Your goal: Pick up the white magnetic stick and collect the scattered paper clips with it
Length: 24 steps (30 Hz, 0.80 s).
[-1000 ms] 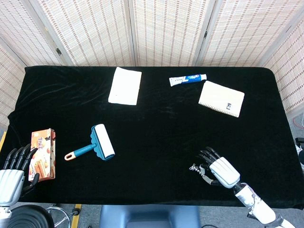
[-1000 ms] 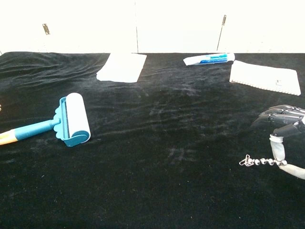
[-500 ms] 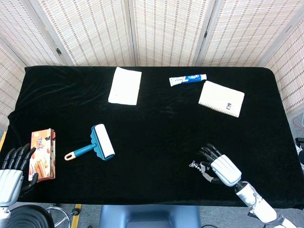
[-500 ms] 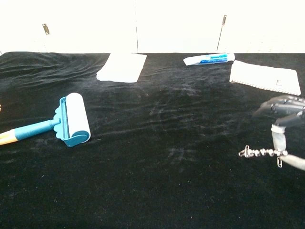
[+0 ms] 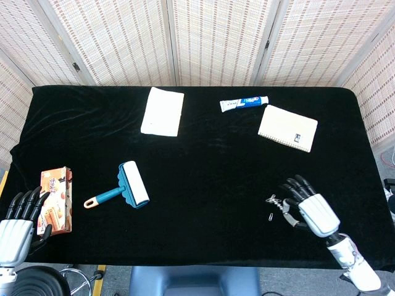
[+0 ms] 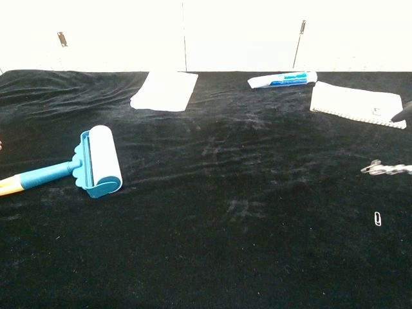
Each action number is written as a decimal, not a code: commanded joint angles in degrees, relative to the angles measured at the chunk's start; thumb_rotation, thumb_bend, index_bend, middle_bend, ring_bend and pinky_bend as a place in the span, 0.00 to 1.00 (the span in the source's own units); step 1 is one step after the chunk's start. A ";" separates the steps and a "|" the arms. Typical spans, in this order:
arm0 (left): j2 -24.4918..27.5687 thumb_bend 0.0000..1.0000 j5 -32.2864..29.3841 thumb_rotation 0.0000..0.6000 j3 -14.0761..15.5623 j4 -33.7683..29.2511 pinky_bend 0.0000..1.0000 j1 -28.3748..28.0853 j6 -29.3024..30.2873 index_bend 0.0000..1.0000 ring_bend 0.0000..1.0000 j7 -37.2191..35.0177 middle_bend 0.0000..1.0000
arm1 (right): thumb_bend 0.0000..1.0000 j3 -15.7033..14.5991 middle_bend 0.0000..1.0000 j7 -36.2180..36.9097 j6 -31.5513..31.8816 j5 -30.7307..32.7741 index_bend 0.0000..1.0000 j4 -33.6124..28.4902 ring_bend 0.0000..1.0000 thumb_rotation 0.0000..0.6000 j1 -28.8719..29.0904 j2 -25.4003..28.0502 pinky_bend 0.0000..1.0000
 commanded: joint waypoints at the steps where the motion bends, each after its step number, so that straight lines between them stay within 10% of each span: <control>1: -0.17 0.49 -0.08 1.00 -0.02 -0.04 0.00 -0.09 -0.22 0.00 0.02 0.42 0.00 | 0.45 0.48 0.21 -0.70 2.27 1.47 0.81 2.76 0.09 1.00 -2.42 0.25 0.00; 21: -1.34 0.49 -1.73 1.00 -0.41 -0.20 0.00 -1.23 -2.92 0.00 0.02 3.35 0.00 | 0.45 2.52 0.21 6.25 0.46 6.99 0.81 19.74 0.09 1.00 -7.22 -5.91 0.00; 24: -1.25 0.49 -1.78 1.00 -0.46 -0.12 0.00 -1.14 -2.64 0.00 0.02 3.03 0.00 | 0.45 2.18 0.14 5.92 0.84 5.91 0.68 21.10 0.04 1.00 -6.89 -5.89 0.00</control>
